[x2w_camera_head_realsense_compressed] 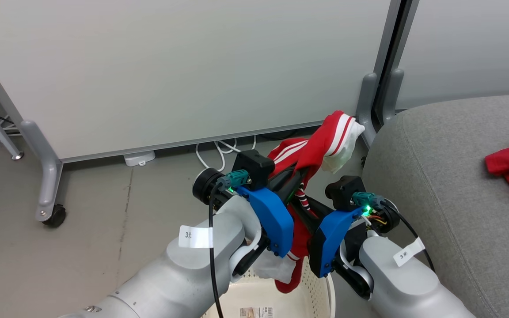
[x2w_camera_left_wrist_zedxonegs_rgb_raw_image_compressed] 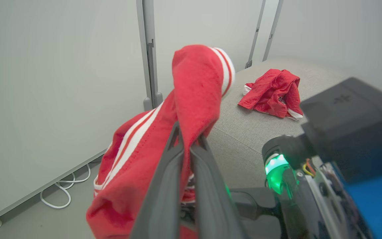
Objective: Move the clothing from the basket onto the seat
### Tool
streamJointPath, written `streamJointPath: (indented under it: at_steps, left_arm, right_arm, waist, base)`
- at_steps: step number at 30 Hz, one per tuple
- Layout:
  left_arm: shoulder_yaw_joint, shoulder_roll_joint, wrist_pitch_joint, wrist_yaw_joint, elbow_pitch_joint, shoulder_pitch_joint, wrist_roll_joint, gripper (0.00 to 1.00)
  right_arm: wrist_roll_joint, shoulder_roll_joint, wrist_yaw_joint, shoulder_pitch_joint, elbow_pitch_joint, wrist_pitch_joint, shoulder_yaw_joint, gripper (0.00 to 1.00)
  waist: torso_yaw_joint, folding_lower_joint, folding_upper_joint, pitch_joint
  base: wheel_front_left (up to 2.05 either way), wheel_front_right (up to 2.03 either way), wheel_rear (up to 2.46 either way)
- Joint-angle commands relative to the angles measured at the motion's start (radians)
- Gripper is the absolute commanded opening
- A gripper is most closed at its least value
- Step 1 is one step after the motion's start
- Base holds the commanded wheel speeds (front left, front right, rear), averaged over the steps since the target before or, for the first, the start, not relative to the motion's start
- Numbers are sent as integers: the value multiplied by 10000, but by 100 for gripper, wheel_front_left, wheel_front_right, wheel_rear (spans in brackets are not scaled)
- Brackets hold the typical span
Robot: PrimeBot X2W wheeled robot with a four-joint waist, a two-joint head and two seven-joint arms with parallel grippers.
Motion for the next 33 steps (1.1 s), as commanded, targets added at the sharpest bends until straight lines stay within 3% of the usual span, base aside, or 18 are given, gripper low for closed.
streamJointPath:
  at_steps: [1, 17, 18, 19, 20, 21, 26, 33]
  left_arm:
    - [-6, -9, -68, -62, 8, -110, -51, 0]
    - [-50, -9, -64, 23, 150, -175, 5, 0]
    - [-24, -10, -64, 42, 132, -175, 25, 5]
    - [21, -9, -64, 56, 115, -185, 55, 16]
    - [91, -9, -64, 107, 88, -216, 120, 49]
    - [157, -9, -66, 154, 59, -244, 241, 100]
    - [859, 41, -61, 304, -215, 312, 1276, 100]
    - [3185, 805, -62, 340, -1881, 2276, 3234, 100]
  right_arm:
    - [57, -33, 3, -187, 76, -78, 61, 0]
    - [635, -82, 3, -516, 817, -567, 764, 0]
    - [677, -82, 1, -535, 846, -580, 796, 0]
    - [714, -81, 1, -555, 878, -597, 831, 0]
    - [737, -81, 3, -566, 904, -624, 861, 0]
    - [792, -76, 1, -554, 923, -638, 886, 0]
    - [971, -59, 1, -629, 944, -776, 980, 0]
    - [1047, -345, 3, -730, 689, -1027, 855, 0]
  waist:
    - [-15, -1, 0, -10]
    - [-123, -1, 0, -57]
    - [-126, -1, 0, -53]
    - [-127, -1, 0, -48]
    - [-127, -1, 0, -41]
    - [-128, -1, 0, -34]
    - [-135, -1, 0, -7]
    - [-16, -1, 0, 123]
  base:
    - [0, 0, 0]
    - [0, 0, 0]
    - [0, 0, 0]
    - [0, 0, 0]
    - [0, 0, 0]
    - [0, 0, 0]
    - [0, 0, 0]
    - [0, 0, 0]
